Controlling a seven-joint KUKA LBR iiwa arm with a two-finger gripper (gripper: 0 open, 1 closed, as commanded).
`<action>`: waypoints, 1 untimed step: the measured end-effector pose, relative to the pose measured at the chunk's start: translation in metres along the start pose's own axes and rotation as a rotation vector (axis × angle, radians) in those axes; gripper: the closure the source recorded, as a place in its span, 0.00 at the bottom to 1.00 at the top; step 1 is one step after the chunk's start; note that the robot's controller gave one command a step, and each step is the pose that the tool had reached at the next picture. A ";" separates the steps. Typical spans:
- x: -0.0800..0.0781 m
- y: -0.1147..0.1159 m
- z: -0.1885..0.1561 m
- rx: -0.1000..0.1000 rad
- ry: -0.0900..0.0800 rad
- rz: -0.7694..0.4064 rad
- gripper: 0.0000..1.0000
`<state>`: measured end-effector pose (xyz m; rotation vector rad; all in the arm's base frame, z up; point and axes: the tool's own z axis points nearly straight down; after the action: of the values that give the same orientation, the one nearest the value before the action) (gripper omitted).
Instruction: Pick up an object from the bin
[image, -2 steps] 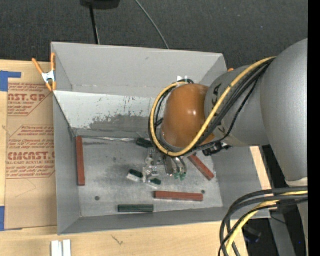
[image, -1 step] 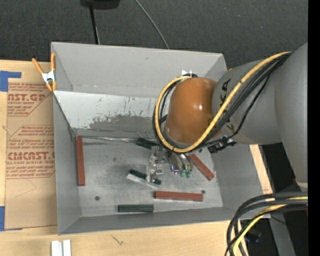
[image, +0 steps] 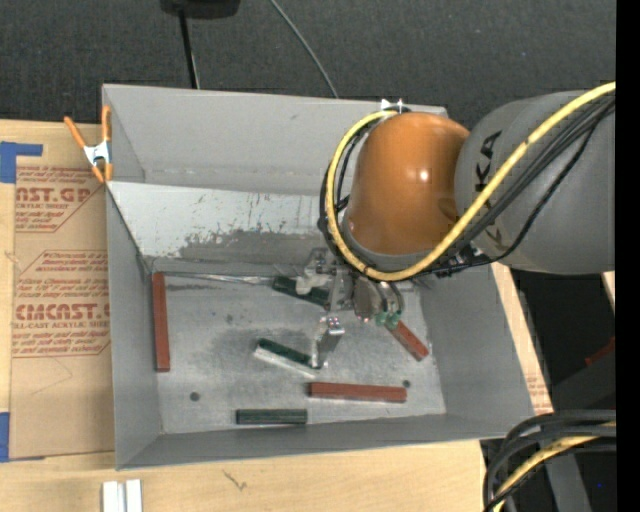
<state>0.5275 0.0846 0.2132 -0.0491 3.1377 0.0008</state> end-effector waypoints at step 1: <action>0.000 0.001 0.009 0.000 0.002 -0.004 0.00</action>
Offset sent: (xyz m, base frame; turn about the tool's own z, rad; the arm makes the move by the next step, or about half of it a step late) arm 0.0064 -0.0080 -0.1319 -0.2626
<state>0.5278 0.0853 0.2046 -0.0547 3.1398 0.0003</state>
